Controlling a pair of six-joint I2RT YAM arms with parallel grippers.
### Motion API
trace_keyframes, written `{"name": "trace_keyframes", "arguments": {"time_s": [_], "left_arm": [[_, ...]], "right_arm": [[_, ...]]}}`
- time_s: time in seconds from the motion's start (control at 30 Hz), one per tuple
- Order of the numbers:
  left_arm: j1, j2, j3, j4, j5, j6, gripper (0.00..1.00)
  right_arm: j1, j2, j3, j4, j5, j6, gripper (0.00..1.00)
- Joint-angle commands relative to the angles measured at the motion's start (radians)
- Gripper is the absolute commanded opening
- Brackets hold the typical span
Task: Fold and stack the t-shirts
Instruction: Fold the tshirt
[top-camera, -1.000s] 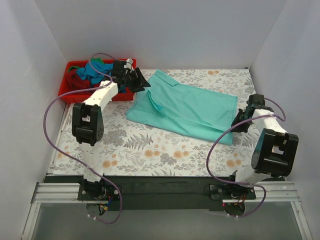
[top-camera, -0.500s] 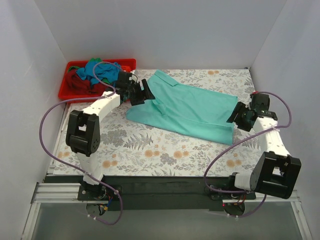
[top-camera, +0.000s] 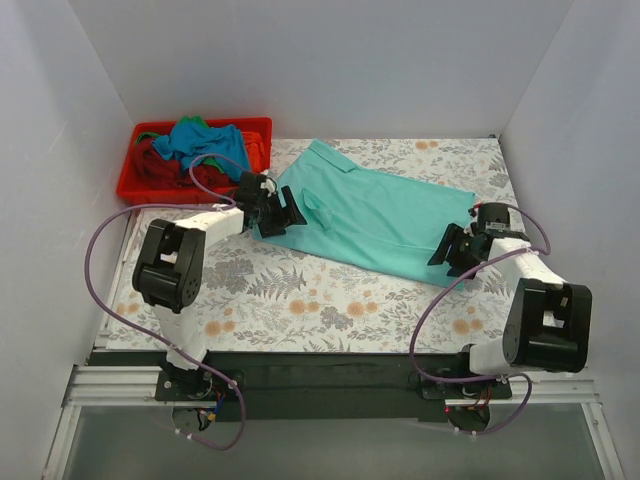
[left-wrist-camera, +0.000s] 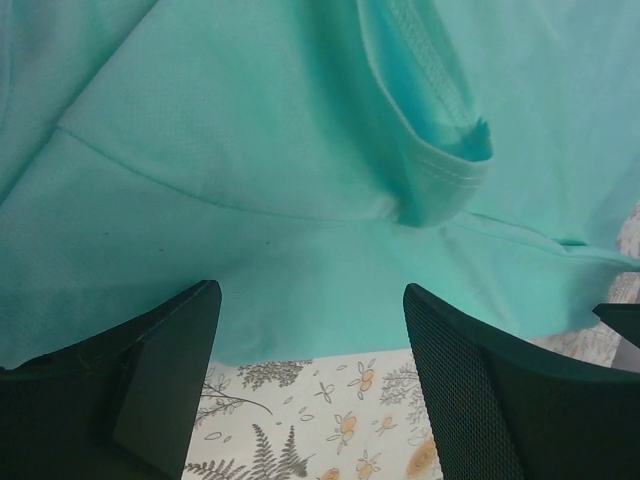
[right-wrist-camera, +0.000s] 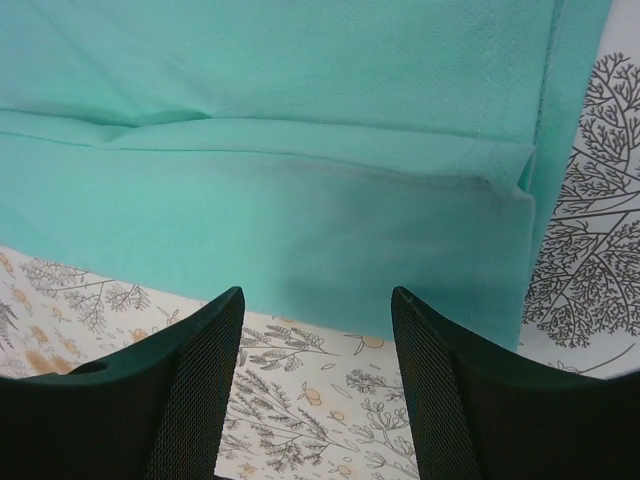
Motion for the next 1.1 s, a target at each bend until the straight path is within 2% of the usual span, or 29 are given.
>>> {"name": "trace_keyframes", "arguments": {"time_s": [0.0, 0.3, 0.6, 0.97, 1.07], "left_arm": [[-0.017, -0.006, -0.047, 0.056, -0.058, 0.002, 0.73], [-0.072, -0.035, -0.149, 0.072, -0.174, 0.006, 0.73], [-0.171, -0.173, -0.335, 0.082, -0.262, -0.081, 0.73], [-0.253, -0.525, -0.594, 0.083, -0.26, -0.175, 0.73], [-0.269, -0.651, -0.582, 0.019, -0.274, -0.173, 0.74]], "right_arm": [[0.001, 0.033, -0.022, 0.037, -0.006, 0.008, 0.67], [-0.071, 0.096, -0.058, 0.031, 0.004, 0.026, 0.67], [-0.183, 0.024, -0.11, 0.01, 0.023, 0.015, 0.68], [-0.243, -0.128, -0.156, -0.033, -0.021, 0.032, 0.68], [-0.234, -0.221, -0.13, -0.07, -0.012, 0.015, 0.66]]}}
